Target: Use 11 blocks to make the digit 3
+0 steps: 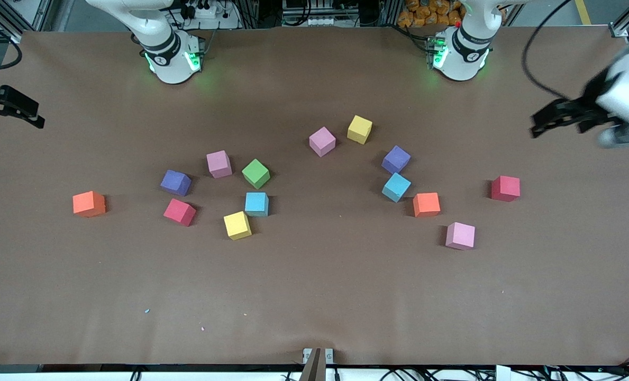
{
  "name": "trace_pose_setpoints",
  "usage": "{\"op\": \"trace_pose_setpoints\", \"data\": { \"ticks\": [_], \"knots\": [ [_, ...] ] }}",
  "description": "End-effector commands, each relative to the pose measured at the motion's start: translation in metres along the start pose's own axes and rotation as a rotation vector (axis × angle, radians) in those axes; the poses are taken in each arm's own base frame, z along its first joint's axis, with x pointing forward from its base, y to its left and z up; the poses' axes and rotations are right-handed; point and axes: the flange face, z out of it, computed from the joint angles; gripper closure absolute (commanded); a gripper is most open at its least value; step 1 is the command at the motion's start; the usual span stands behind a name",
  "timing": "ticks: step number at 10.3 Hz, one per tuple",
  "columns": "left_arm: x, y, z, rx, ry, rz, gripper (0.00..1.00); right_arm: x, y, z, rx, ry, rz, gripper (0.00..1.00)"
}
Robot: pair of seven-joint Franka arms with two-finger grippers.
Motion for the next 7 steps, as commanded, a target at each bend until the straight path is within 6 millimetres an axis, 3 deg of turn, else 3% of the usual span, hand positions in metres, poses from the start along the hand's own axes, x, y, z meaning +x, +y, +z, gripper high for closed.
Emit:
{"op": "trace_pose_setpoints", "data": {
  "ticks": [1,3,7],
  "knots": [
    [-0.015,0.058,0.054,0.042,-0.021,-0.052,0.00,0.009,-0.038,0.021,0.000,-0.043,-0.073,0.00],
    [-0.042,0.121,0.105,0.049,-0.025,-0.115,0.00,0.019,-0.080,0.040,-0.006,-0.080,-0.149,0.00],
    [-0.090,0.227,0.199,0.021,-0.076,-0.245,0.00,0.038,-0.146,0.080,0.014,-0.121,-0.259,0.00]
  ]
}}
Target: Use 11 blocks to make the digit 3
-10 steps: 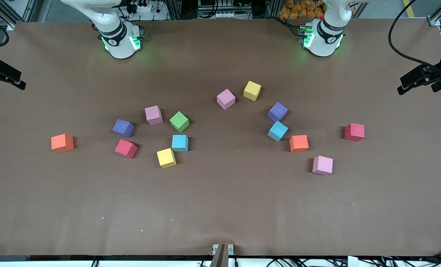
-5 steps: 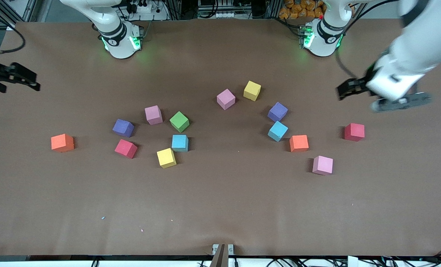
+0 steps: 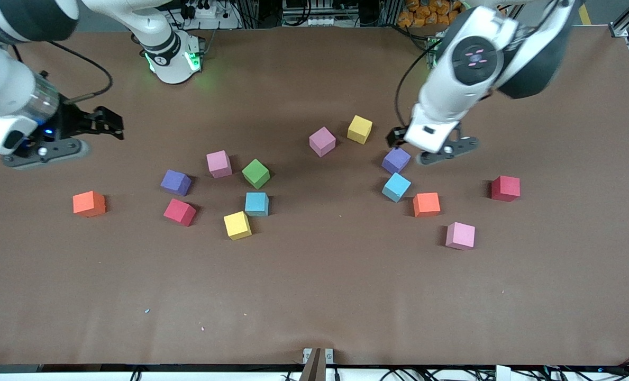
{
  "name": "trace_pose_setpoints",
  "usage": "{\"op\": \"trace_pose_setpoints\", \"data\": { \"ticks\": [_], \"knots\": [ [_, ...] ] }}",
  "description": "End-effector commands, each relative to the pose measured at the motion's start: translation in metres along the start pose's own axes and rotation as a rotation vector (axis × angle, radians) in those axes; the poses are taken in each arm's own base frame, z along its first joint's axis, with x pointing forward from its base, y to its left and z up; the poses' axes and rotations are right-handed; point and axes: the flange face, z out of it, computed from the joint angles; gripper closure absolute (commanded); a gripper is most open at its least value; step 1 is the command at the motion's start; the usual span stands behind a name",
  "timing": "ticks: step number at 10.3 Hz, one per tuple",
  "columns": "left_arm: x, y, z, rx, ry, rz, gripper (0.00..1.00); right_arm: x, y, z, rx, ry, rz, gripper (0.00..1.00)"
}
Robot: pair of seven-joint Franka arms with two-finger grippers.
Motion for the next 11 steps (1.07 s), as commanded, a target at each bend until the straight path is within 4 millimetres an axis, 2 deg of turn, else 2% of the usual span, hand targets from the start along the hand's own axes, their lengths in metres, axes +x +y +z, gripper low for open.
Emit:
{"op": "trace_pose_setpoints", "data": {
  "ticks": [1,3,4,5,7,8,9,11],
  "knots": [
    [-0.030,0.042,0.047,-0.013,-0.011,-0.099,0.00,0.021,-0.030,0.022,0.035,-0.025,-0.080,0.00],
    [-0.058,0.064,0.086,-0.070,-0.002,-0.218,0.00,0.041,-0.057,0.056,0.071,-0.068,-0.151,0.00],
    [-0.069,0.077,0.108,-0.075,-0.021,-0.239,0.00,0.049,-0.080,0.073,0.069,-0.089,-0.186,0.00],
    [-0.076,0.085,0.124,-0.054,-0.015,-0.216,0.00,0.060,-0.102,0.095,0.060,-0.101,-0.216,0.00],
    [-0.100,0.105,0.152,-0.053,-0.002,-0.225,0.00,0.076,-0.136,0.122,0.055,-0.090,-0.263,0.00],
    [-0.107,0.111,0.163,-0.053,0.006,-0.239,0.00,0.083,-0.162,0.144,0.043,-0.090,-0.298,0.00],
    [-0.110,0.116,0.172,-0.055,0.008,-0.248,0.00,0.090,-0.176,0.159,0.037,-0.082,-0.317,0.00],
    [-0.117,0.124,0.193,-0.066,-0.018,-0.281,0.00,0.099,-0.185,0.199,0.034,-0.060,-0.324,0.00]
  ]
}}
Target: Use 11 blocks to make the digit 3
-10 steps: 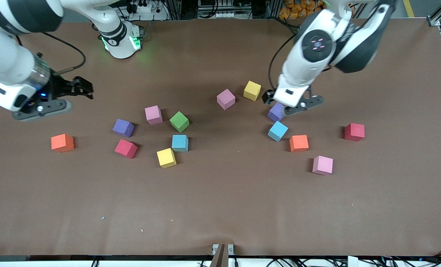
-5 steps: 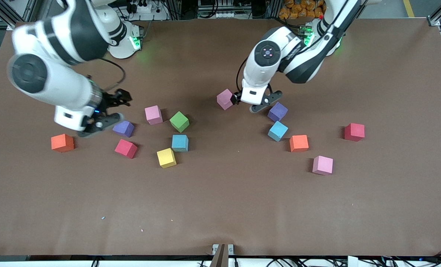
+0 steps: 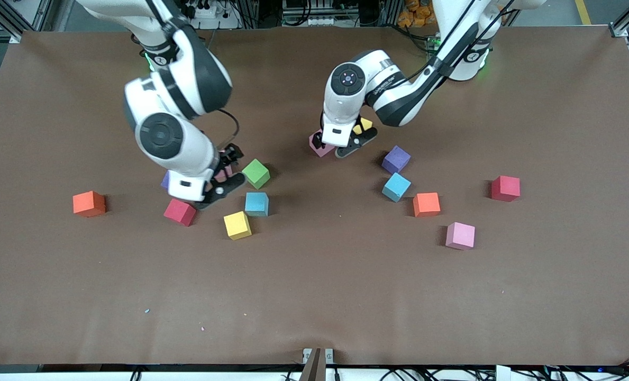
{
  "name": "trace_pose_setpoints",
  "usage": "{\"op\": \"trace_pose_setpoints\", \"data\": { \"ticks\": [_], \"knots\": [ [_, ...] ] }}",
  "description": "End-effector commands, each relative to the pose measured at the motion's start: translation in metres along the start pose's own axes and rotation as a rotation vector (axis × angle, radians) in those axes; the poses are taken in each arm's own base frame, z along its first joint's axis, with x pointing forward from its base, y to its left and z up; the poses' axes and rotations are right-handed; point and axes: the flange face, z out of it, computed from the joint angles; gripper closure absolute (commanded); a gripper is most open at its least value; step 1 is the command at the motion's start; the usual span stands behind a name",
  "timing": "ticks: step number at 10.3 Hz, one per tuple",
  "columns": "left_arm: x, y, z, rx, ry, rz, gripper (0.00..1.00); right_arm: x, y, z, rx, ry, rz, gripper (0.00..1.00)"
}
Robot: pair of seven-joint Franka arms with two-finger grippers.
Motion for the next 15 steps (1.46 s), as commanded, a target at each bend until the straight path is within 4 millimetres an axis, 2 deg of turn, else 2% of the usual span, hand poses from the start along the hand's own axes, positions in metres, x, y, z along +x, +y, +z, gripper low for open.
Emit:
{"op": "trace_pose_setpoints", "data": {
  "ticks": [1,3,5,7,10,11,13,14,15],
  "knots": [
    [-0.004,0.008,0.014,-0.015,0.004,-0.064,0.00,0.006,-0.002,0.045,0.008,0.027,-0.007,0.00],
    [-0.023,0.010,0.032,-0.006,0.008,-0.070,0.00,0.003,-0.016,0.081,0.001,0.053,-0.023,0.00],
    [-0.026,0.010,0.049,-0.005,0.031,-0.084,0.00,-0.004,-0.027,0.118,-0.012,0.084,-0.042,0.00],
    [-0.029,0.011,0.066,-0.013,0.054,-0.079,0.00,-0.013,-0.042,0.145,-0.022,0.104,-0.066,0.00],
    [-0.028,0.012,0.073,-0.028,0.043,-0.081,0.00,-0.030,-0.062,0.178,-0.015,0.110,-0.075,0.00],
    [-0.027,0.012,0.077,-0.023,0.041,-0.080,0.07,-0.035,-0.061,0.187,-0.019,0.124,-0.072,0.00],
    [-0.025,0.012,0.085,-0.031,0.033,-0.040,0.75,-0.039,-0.061,0.196,-0.024,0.137,-0.072,0.00],
    [-0.029,0.014,0.084,-0.047,0.030,0.031,0.96,-0.039,-0.060,0.196,-0.026,0.137,-0.073,0.00],
    [-0.032,0.014,0.081,-0.049,0.034,0.128,1.00,-0.039,-0.060,0.199,-0.027,0.137,-0.074,0.00]
  ]
}}
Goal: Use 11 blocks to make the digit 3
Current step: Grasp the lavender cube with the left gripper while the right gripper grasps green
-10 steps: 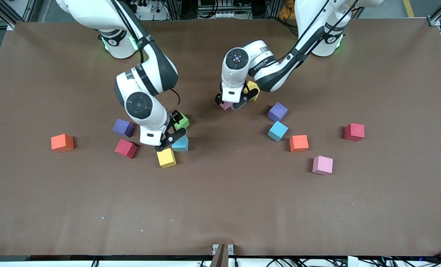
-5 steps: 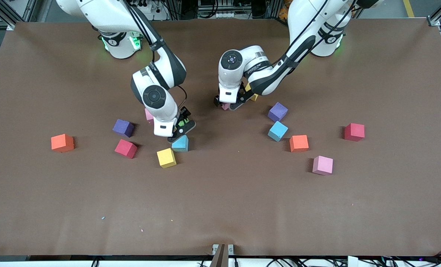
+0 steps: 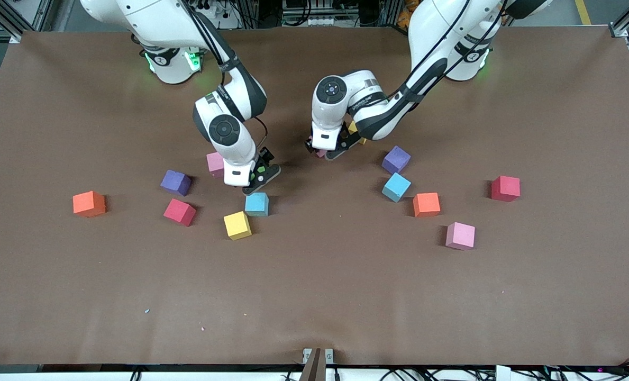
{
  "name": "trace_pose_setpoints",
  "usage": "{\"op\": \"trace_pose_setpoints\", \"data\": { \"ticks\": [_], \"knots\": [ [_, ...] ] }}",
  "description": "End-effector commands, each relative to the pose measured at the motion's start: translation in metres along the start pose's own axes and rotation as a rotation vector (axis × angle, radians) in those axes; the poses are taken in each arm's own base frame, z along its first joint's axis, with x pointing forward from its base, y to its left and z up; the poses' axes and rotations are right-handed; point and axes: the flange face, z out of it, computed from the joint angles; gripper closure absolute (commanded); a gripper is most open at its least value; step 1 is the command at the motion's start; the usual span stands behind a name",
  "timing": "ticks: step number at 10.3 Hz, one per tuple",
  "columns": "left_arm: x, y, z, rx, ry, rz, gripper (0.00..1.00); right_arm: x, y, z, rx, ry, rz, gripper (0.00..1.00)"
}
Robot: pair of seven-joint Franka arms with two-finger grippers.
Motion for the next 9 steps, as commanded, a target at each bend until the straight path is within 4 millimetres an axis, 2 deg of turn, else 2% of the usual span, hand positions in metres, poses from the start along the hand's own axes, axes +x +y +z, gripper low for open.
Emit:
{"op": "trace_pose_setpoints", "data": {
  "ticks": [1,2,3,4,5,7,9],
  "knots": [
    [-0.012,0.004,-0.001,-0.019,0.004,0.186,1.00,-0.007,-0.002,-0.004,0.009,0.027,0.004,0.00],
    [-0.023,0.004,-0.001,-0.017,-0.005,0.265,1.00,-0.007,-0.001,-0.001,0.005,0.042,0.005,0.00],
    [-0.035,0.004,-0.004,-0.022,-0.015,0.346,1.00,-0.008,-0.001,0.001,0.004,0.044,0.003,0.40],
    [-0.052,0.003,-0.006,-0.021,-0.024,0.434,1.00,-0.009,0.000,-0.001,0.005,0.041,-0.008,0.93],
    [-0.062,-0.002,-0.004,0.020,-0.030,0.510,1.00,-0.008,0.002,-0.008,0.006,0.045,-0.028,1.00],
    [-0.069,-0.009,0.001,0.085,-0.037,0.642,1.00,-0.011,0.015,-0.042,0.025,0.010,-0.077,1.00],
    [-0.083,-0.011,0.005,0.095,-0.042,0.678,1.00,-0.013,0.018,-0.079,0.035,-0.011,-0.139,1.00]
  ]
}}
